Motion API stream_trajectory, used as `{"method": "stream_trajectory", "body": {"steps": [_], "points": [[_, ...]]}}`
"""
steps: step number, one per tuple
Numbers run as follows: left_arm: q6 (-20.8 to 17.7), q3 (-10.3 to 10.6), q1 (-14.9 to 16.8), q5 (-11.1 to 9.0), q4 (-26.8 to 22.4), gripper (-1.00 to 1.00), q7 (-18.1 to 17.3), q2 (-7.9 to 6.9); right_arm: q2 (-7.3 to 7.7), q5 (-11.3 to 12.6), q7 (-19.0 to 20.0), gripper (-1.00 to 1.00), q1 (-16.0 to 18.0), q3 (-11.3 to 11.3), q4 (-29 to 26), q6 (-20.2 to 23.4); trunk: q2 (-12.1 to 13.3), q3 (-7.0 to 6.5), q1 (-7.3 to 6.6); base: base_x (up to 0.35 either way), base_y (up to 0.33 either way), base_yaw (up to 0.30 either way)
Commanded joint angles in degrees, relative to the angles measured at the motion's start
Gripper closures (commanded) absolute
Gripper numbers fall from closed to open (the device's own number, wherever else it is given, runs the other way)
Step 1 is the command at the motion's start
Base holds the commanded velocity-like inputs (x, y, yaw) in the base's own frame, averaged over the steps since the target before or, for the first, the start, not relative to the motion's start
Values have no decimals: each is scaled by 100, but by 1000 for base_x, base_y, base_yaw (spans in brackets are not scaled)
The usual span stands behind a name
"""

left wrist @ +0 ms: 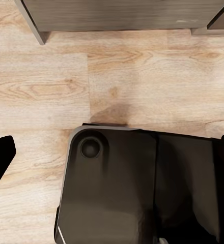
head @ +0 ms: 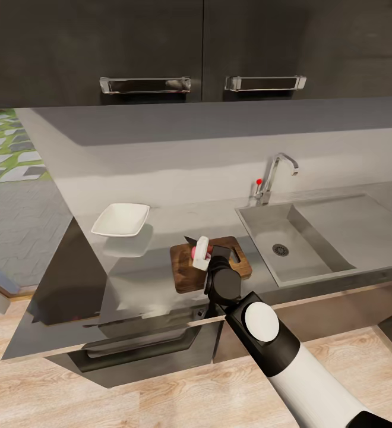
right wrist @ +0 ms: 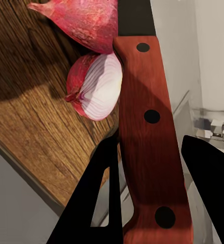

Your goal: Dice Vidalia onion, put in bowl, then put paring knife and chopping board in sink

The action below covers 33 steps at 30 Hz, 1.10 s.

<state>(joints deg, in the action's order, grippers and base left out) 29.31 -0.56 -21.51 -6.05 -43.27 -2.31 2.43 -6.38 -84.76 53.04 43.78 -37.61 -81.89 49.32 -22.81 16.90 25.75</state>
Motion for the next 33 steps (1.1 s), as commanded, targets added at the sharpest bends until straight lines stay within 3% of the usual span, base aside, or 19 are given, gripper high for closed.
{"method": "stream_trajectory", "body": {"steps": [1,33], "points": [[2,-5,-3,-46,-7,-100,-24,3,-2,-58,59,100,8,-10,-3,17,-11,10,4,0,0,0],[-4,-8,-3,-46,-6,-100,-24,3,5,-58,57,100,8,-10,7,13,-11,10,4,0,0,0]]}}
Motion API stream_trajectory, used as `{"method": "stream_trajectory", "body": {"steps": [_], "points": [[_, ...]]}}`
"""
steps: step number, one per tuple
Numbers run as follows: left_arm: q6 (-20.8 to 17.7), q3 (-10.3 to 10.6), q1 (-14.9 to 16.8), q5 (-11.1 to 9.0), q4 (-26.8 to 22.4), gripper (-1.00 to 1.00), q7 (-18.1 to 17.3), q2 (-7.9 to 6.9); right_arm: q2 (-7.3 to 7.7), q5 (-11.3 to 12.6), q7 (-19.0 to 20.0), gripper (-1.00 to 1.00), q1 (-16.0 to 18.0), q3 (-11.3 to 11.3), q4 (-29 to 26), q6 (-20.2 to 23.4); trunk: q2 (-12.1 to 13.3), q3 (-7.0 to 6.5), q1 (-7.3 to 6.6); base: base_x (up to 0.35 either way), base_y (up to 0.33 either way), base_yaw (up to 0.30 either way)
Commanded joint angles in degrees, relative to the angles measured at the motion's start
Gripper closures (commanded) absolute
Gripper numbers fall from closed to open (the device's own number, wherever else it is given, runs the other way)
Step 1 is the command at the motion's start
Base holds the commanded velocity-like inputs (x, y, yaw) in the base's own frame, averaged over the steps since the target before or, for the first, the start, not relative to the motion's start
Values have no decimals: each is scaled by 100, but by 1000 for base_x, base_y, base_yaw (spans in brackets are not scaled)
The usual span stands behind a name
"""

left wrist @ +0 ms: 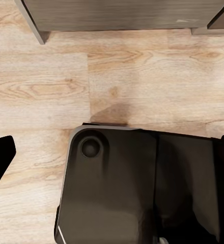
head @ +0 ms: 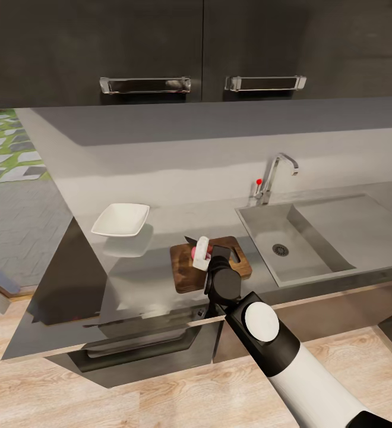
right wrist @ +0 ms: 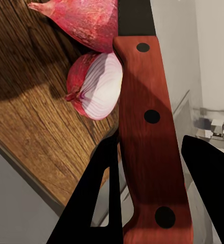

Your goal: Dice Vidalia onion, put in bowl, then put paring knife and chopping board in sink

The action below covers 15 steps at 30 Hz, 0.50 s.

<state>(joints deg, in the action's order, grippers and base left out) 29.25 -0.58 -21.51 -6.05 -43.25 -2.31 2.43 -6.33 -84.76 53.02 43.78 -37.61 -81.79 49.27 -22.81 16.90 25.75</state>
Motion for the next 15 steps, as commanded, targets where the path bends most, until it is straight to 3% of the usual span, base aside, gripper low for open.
{"method": "stream_trajectory", "body": {"steps": [1,15], "points": [[3,-6,-3,-46,-8,-100,-24,3,0,-58,59,100,8,-10,-1,15,-11,10,4,0,0,0],[2,-5,-3,-46,-8,-100,-24,3,-2,-58,59,100,8,-10,5,16,-11,10,4,0,0,0]]}}
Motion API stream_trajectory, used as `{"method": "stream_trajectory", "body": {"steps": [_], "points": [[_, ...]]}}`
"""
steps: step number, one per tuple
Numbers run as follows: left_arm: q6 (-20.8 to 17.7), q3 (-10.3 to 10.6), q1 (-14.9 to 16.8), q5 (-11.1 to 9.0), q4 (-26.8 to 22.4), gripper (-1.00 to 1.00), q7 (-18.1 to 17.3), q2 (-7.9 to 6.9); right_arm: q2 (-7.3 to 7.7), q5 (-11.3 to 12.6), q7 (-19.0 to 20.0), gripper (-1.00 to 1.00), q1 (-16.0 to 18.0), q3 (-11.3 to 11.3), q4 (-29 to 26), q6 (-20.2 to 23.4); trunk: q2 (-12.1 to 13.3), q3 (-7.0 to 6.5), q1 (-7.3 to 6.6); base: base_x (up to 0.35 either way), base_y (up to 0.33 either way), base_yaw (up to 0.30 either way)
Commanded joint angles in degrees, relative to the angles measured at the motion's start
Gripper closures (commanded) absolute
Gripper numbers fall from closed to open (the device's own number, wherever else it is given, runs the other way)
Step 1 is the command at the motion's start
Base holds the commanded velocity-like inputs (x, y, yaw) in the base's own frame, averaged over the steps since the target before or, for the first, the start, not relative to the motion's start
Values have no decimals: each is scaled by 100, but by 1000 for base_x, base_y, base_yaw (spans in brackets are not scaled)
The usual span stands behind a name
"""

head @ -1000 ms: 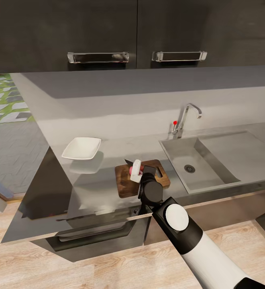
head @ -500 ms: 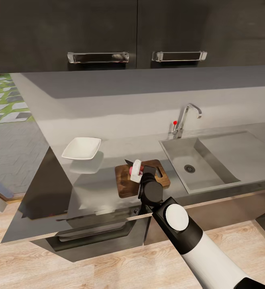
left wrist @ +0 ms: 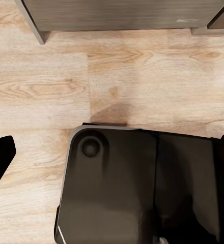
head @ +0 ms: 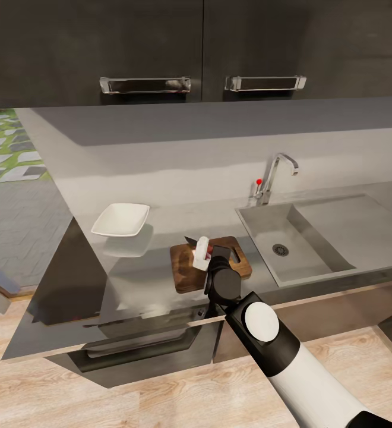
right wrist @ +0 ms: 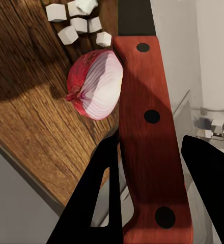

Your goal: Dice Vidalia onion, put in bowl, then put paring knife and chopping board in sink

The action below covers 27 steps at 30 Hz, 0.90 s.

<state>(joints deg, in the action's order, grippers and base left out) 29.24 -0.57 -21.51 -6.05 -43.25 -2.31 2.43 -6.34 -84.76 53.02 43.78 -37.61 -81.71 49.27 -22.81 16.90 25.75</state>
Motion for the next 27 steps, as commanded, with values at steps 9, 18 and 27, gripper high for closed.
{"method": "stream_trajectory", "body": {"steps": [9,18,27], "points": [[3,-6,-3,-46,-8,-100,-24,3,1,-58,59,100,8,-10,-3,21,-11,18,4,0,0,0],[3,-5,-3,-46,-8,-100,-24,3,-75,-54,-181,100,8,22,-70,13,-11,22,4,0,0,0],[3,-4,-3,-46,-8,-100,-24,9,-88,-42,-629,100,8,38,-267,13,-11,22,4,-52,-38,0]]}}
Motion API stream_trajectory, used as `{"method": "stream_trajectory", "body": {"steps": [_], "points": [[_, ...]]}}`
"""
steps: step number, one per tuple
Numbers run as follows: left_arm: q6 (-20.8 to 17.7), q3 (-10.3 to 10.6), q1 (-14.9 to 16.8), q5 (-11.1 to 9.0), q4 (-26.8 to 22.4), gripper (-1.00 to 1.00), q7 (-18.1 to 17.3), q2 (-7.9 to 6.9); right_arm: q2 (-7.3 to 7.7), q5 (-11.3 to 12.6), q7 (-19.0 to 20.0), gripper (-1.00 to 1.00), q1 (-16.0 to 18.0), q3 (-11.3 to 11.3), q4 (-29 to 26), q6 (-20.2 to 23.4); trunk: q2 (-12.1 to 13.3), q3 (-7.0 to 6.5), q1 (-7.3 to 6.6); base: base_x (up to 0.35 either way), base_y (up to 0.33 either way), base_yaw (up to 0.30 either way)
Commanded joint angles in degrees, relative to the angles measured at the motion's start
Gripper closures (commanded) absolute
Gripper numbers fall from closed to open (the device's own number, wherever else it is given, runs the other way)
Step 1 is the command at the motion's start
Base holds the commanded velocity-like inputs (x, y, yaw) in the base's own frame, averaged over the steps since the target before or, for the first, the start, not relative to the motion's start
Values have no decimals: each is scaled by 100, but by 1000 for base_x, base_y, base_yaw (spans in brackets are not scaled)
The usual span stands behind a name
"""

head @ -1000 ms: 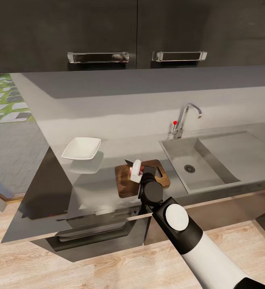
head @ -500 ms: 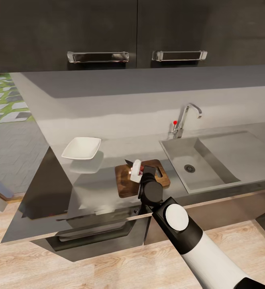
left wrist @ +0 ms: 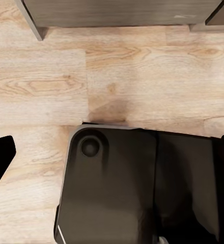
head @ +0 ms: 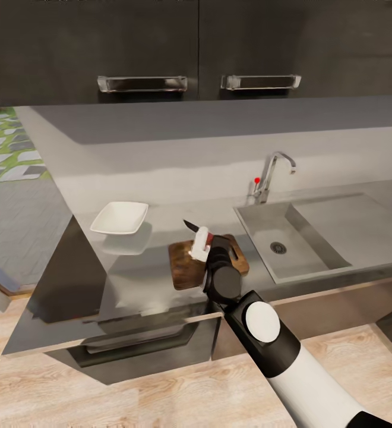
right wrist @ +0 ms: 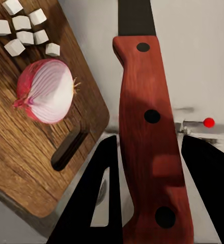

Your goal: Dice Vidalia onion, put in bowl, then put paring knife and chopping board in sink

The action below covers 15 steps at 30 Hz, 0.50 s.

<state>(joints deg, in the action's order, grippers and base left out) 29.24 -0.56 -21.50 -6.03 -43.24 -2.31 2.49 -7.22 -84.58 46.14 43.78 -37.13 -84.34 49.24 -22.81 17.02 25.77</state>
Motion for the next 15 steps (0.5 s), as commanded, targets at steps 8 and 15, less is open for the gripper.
{"method": "stream_trajectory", "body": {"steps": [8,15], "points": [[3,-5,-3,-47,-9,-100,-24,6,14,-58,68,100,7,-32,-12,15,-11,10,2,-241,-193,0],[3,-8,-3,-47,-9,-100,-24,4,27,-50,77,100,7,-40,-10,15,-11,10,2,-122,-216,0]]}}
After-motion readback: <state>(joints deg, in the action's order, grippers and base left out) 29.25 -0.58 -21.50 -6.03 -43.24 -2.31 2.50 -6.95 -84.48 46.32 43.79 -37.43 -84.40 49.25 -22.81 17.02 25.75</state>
